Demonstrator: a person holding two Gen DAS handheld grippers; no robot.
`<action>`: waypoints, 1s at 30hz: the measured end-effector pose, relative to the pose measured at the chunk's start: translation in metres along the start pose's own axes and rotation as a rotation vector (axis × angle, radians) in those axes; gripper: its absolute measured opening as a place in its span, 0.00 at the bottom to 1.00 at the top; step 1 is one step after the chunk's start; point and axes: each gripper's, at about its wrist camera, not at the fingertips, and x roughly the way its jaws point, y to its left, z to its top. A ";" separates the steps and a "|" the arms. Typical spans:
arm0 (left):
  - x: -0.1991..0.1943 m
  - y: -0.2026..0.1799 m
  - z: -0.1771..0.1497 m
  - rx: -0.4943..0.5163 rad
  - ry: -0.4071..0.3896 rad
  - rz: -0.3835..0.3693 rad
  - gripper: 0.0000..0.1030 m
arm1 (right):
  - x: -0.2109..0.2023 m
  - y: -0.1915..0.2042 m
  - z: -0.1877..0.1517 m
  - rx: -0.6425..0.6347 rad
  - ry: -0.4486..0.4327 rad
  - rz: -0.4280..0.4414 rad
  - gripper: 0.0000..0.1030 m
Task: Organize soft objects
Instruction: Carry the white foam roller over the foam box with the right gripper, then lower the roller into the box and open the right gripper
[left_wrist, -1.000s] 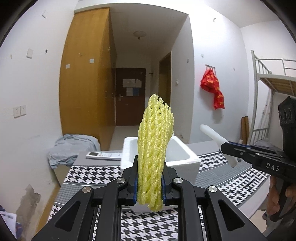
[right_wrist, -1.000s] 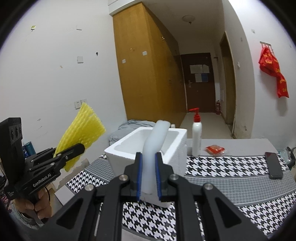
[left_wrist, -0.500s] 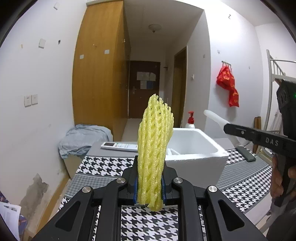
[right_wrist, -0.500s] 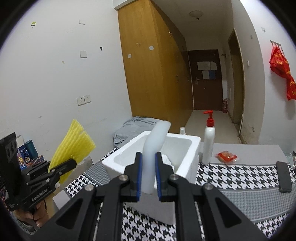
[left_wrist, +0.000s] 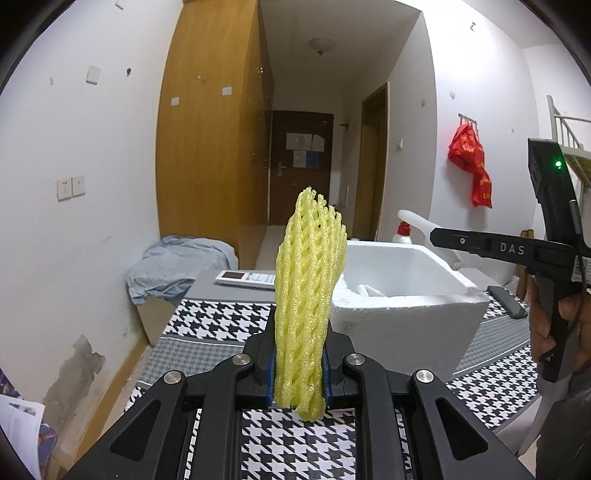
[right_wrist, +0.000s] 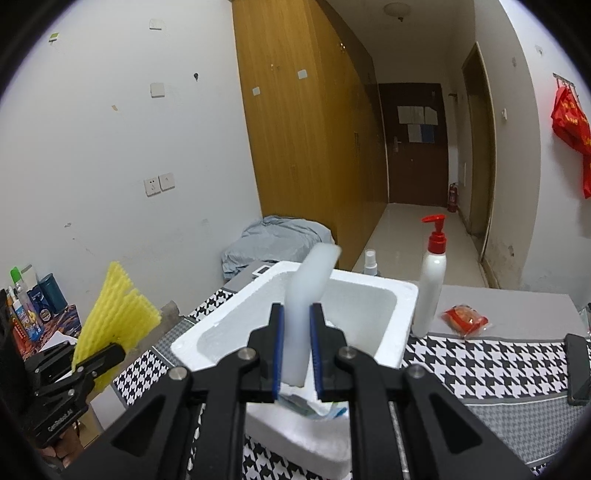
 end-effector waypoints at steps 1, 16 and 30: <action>0.000 0.000 0.000 0.000 0.001 0.002 0.19 | 0.003 0.000 0.000 0.000 0.006 0.000 0.16; 0.003 0.001 0.000 -0.019 0.015 0.035 0.19 | 0.026 -0.006 0.007 0.028 0.034 0.020 0.56; 0.005 -0.008 0.009 -0.001 -0.004 -0.020 0.19 | -0.009 -0.003 0.003 -0.023 -0.069 -0.002 0.91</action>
